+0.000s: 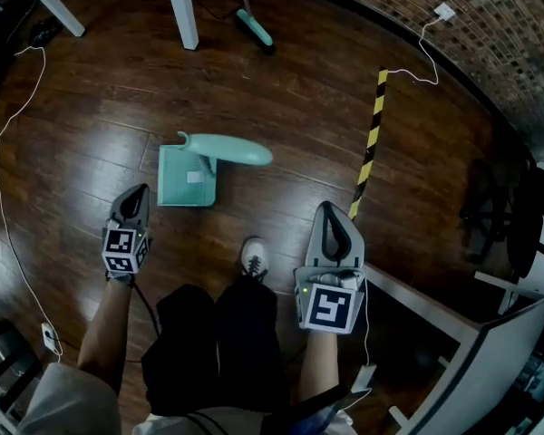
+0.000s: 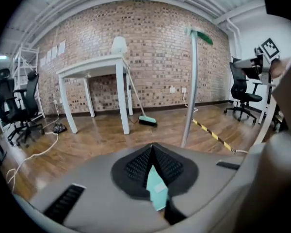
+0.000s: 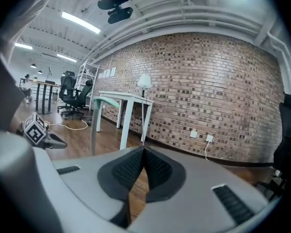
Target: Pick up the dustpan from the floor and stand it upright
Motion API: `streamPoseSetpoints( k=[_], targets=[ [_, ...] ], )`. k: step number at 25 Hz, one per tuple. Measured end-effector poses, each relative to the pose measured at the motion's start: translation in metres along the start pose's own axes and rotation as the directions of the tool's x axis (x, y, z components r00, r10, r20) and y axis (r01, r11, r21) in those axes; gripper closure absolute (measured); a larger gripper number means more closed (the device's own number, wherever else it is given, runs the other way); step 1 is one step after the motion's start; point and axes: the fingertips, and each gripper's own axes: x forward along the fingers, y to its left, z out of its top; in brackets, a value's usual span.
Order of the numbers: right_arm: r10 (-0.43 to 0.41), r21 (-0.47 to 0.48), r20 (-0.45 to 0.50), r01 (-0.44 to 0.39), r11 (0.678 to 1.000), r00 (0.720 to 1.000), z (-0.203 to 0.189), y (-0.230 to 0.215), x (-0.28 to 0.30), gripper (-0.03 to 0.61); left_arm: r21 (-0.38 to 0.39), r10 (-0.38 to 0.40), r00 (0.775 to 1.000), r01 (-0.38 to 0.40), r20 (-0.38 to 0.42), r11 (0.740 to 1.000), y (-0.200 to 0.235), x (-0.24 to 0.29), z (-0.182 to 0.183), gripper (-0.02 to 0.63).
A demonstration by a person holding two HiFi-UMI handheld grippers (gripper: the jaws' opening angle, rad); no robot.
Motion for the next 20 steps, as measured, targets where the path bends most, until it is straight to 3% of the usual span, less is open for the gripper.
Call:
streamPoseSetpoints(
  k=[5,9,13,17,20],
  targets=[
    [0.057,0.009,-0.021,-0.057,0.998,0.998,0.098,0.007,-0.041,0.583,0.069,-0.038,0.983,0.026,0.182,0.997,-0.026,-0.102,0.176,0.62],
    [0.058,-0.012,-0.044,-0.059,0.998,0.997,0.182,0.004,-0.083,0.58,0.13,-0.113,0.931,0.071,0.346,0.989,-0.037,-0.198,0.302,0.62],
    [0.025,-0.035,-0.013,-0.025,0.999,1.0,0.272,0.008,-0.133,0.581,0.184,-0.169,0.901,0.102,0.4,0.978,-0.046,-0.286,0.386,0.62],
    [-0.02,-0.019,0.082,0.022,1.0,0.996,0.345,0.013,-0.171,0.581,0.247,-0.212,0.842,0.097,0.496,0.964,-0.047,-0.352,0.457,0.62],
    [-0.005,-0.026,0.126,0.008,1.0,0.992,0.382,0.025,-0.2,0.581,0.238,-0.215,0.832,0.103,0.512,0.966,-0.054,-0.394,0.49,0.62]
  ],
)
